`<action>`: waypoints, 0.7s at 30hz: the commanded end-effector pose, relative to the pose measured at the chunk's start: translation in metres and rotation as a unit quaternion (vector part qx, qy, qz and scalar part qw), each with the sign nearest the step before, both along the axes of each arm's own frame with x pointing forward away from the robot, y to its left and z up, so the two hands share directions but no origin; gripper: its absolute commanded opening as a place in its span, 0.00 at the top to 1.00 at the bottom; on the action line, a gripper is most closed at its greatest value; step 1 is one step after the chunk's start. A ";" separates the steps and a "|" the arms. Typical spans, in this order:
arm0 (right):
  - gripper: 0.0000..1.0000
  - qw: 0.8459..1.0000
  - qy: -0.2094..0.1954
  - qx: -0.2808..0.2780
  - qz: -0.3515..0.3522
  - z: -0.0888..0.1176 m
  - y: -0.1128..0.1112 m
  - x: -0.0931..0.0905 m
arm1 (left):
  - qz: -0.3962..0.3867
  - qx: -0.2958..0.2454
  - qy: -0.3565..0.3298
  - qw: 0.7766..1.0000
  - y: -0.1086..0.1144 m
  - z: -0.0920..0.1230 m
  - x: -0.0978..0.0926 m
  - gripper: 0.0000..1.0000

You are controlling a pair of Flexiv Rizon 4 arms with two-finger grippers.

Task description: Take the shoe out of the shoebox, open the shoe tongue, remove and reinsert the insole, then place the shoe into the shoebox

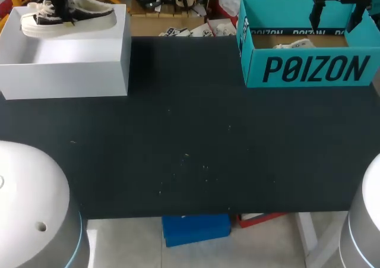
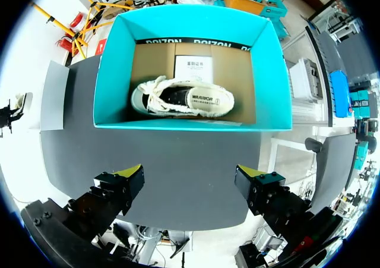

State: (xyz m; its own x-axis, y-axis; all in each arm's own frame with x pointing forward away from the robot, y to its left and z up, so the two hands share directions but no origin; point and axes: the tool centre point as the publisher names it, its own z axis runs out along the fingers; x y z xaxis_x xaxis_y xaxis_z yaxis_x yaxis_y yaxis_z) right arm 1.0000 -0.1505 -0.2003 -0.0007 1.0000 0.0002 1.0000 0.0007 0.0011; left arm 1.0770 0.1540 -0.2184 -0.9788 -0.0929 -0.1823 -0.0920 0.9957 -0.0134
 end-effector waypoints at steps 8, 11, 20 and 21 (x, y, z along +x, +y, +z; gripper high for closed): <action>0.00 1.000 0.000 0.000 0.000 0.000 0.000 0.000 | -0.039 0.006 -0.102 0.994 -0.091 0.050 -0.150 1.00; 0.00 1.000 0.000 0.000 0.000 0.000 0.000 0.000 | -0.056 0.010 -0.101 0.993 -0.120 0.045 -0.173 1.00; 0.00 1.000 0.000 0.000 0.000 0.000 0.000 0.000 | -0.072 0.002 -0.088 0.993 -0.199 0.022 -0.220 1.00; 0.00 1.000 0.000 0.000 0.000 0.000 0.000 0.000 | -0.072 0.000 -0.087 0.994 -0.206 0.019 -0.224 1.00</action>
